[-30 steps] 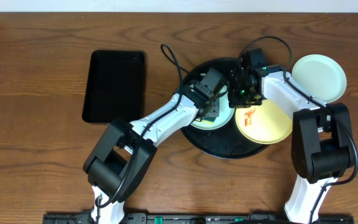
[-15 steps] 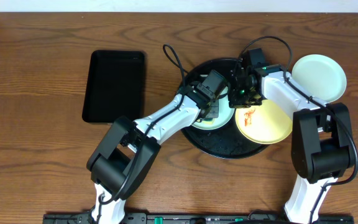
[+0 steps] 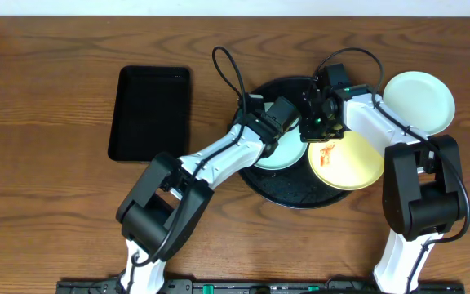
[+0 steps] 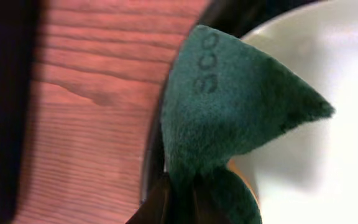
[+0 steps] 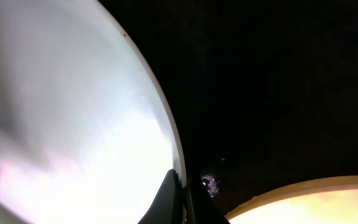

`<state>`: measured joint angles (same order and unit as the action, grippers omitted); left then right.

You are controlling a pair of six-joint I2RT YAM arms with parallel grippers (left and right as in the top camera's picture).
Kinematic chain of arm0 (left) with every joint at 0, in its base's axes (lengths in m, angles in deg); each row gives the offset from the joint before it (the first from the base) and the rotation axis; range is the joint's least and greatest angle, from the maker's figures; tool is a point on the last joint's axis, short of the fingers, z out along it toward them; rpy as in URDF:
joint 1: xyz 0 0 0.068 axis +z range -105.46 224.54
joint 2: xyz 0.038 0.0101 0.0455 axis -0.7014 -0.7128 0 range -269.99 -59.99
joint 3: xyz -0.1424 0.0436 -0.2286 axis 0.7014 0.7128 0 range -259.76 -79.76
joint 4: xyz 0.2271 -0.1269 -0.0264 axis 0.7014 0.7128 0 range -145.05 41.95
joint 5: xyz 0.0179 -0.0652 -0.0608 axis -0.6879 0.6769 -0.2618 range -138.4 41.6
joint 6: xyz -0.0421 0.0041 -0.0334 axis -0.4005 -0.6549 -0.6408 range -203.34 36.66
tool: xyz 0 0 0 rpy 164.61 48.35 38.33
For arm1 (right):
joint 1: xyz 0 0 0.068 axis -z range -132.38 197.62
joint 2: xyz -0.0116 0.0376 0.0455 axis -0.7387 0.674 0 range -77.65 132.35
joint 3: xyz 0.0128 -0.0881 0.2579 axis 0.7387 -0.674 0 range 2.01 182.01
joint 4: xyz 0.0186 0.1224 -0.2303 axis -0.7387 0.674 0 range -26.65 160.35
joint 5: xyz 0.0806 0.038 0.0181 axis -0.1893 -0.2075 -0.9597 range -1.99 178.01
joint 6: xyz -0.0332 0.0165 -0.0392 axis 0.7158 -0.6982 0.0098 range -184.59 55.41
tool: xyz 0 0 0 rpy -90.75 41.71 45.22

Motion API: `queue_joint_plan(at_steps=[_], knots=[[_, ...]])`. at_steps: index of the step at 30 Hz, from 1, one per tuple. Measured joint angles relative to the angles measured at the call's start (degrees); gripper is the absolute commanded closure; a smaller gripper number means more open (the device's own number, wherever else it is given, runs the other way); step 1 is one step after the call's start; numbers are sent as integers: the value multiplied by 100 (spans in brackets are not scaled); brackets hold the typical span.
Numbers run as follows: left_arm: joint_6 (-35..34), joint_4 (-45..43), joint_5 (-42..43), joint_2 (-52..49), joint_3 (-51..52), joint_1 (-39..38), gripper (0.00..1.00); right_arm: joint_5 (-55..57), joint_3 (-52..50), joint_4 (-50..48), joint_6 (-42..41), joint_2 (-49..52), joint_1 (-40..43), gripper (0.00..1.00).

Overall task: Clean dirty plates on tray and stack at the side
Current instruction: 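Keep wiping the green plate's sauce with the sponge, left gripper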

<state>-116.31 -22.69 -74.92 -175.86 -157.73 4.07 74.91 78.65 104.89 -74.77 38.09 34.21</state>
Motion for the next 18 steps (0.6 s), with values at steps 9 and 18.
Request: queue_joint_plan(at_steps=[9,18], knots=[[0,-17,-837,7,-184,131,92,-22,0,17,0,0,0,99],[-2,-190,461,636,-186,243,92,-9,0,20,15,0,0,99]])
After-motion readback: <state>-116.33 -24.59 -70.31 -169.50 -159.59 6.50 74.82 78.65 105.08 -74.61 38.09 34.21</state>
